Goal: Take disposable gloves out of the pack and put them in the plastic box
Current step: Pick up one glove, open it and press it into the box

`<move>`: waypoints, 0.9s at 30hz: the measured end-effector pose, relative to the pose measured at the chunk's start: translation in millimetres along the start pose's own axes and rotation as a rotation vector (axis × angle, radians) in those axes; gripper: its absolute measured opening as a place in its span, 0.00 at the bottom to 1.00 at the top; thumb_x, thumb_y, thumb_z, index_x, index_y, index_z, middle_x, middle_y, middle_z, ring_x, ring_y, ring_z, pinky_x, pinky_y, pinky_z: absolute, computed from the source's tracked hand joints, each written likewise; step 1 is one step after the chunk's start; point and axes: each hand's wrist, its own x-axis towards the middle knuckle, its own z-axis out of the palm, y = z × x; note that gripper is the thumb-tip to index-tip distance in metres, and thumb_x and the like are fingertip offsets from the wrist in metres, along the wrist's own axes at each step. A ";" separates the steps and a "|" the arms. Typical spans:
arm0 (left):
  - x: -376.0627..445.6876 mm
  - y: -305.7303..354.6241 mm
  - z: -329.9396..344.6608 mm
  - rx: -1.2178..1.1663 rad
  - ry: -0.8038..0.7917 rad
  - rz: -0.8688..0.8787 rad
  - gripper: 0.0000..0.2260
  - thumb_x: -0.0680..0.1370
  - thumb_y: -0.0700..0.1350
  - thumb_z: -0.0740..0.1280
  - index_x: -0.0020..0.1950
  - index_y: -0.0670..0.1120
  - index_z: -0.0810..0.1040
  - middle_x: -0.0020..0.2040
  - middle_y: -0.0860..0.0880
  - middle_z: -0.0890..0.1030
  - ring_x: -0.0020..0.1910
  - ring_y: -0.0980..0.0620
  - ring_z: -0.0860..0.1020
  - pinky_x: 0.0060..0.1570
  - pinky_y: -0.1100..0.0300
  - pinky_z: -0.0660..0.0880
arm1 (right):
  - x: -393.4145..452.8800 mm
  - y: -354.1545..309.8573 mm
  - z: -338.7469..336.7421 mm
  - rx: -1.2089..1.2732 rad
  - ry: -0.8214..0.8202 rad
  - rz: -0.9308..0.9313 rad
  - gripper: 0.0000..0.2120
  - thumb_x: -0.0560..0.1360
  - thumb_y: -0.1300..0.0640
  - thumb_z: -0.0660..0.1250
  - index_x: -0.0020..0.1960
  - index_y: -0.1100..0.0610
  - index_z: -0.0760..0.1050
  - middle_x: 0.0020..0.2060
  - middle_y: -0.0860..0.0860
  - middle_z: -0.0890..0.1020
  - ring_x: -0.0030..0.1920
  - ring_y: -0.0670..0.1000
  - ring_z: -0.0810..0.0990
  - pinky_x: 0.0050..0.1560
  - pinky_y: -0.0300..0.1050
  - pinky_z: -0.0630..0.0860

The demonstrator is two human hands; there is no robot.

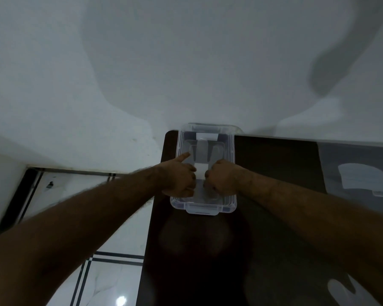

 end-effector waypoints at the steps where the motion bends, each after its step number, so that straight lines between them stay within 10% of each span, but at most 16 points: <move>1: 2.5 1.5 2.4 -0.008 -0.020 -0.012 0.24 0.87 0.63 0.52 0.69 0.56 0.81 0.70 0.52 0.82 0.80 0.46 0.68 0.79 0.28 0.36 | 0.2 -2.5 0.6 -0.005 -0.011 0.019 0.19 0.81 0.45 0.67 0.70 0.52 0.77 0.62 0.55 0.81 0.61 0.58 0.80 0.73 0.62 0.70; 22: -14.0 4.0 -9.5 0.126 -0.033 -0.059 0.29 0.85 0.69 0.51 0.59 0.51 0.84 0.56 0.49 0.84 0.67 0.46 0.78 0.80 0.32 0.46 | -15.6 -10.3 -8.0 0.044 -0.138 0.058 0.16 0.84 0.45 0.63 0.69 0.48 0.77 0.65 0.52 0.81 0.71 0.57 0.76 0.80 0.73 0.49; 27: -30.3 16.9 -17.0 0.096 0.118 -0.128 0.23 0.86 0.65 0.53 0.59 0.53 0.82 0.56 0.52 0.83 0.65 0.48 0.78 0.79 0.34 0.53 | -47.0 -11.1 -8.2 0.064 0.085 0.109 0.15 0.83 0.46 0.63 0.69 0.45 0.77 0.65 0.50 0.81 0.72 0.56 0.75 0.80 0.75 0.49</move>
